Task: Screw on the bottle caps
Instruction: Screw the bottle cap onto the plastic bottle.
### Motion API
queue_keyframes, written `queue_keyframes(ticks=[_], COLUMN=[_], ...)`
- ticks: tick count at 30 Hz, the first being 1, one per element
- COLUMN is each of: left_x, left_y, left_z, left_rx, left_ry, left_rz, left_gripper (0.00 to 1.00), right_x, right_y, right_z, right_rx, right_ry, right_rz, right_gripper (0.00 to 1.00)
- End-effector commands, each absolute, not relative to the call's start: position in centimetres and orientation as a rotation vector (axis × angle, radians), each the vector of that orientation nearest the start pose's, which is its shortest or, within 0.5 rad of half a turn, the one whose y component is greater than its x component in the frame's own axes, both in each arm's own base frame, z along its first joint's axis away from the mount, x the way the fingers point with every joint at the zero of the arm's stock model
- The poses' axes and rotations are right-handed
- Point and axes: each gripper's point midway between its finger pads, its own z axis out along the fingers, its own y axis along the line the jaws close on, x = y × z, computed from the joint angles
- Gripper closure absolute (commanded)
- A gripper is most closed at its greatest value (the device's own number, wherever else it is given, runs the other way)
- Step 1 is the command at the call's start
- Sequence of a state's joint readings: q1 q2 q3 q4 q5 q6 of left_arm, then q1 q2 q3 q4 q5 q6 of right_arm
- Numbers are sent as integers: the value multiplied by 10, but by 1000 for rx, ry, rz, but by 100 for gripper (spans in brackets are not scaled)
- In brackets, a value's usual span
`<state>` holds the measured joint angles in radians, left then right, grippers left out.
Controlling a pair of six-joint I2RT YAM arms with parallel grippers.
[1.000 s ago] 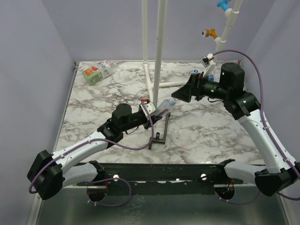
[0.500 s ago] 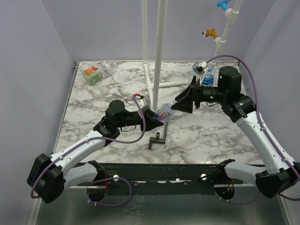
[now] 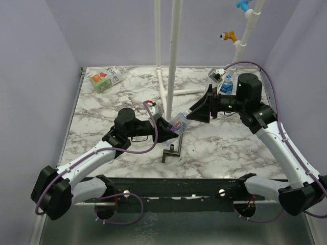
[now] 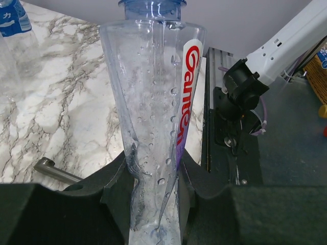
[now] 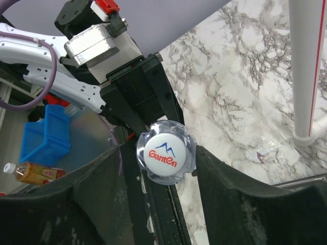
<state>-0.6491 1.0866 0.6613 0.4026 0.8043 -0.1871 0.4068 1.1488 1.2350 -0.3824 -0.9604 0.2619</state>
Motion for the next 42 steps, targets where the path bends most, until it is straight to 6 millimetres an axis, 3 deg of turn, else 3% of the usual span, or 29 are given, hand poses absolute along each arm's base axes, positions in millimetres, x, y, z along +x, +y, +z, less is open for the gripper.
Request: queue_keyframes(ticks=[1,5,13,15,18,25,29,32,37,42], left_x=[184,188,193,195,203,229,250,272,287,296], left_y=[-309,-310,-311,-311,-310,-306,-299,-287,-279,-276], left_z=[258,258,256,256,259,270,276,274,286,290], left_rx=[1043,1035,1026,1016,978,864,793,760,717,693], left_ry=[1387,1390,1402,1408,1414,1435,1414,1395,1342,1303], left_rz=[-1293,-1278,-1268,-1261,-1224,-1112,-918,-655,-347,-187], left_gripper=[100,100,100,100,100,100,100,100,100,100], right_x=[209,210,209,211,213,220,233,238,245,253], right_y=[258,259,256,256,255,256,255,255,252,252], right_z=[353,350,345,344,340,325,309,286,266,247], right_rx=[-857,-847,-832,-820,-804,-722,-537,-364,-115,67], right_ry=[1728,1747,1778,1789,1821,1942,2097,2260,2382,2430], right_rz=[1365,1367,1341,1330,1318,1263,1250,1270,1245,1217], right_gripper=[39,50,51,56,67,78,84,88,91,93])
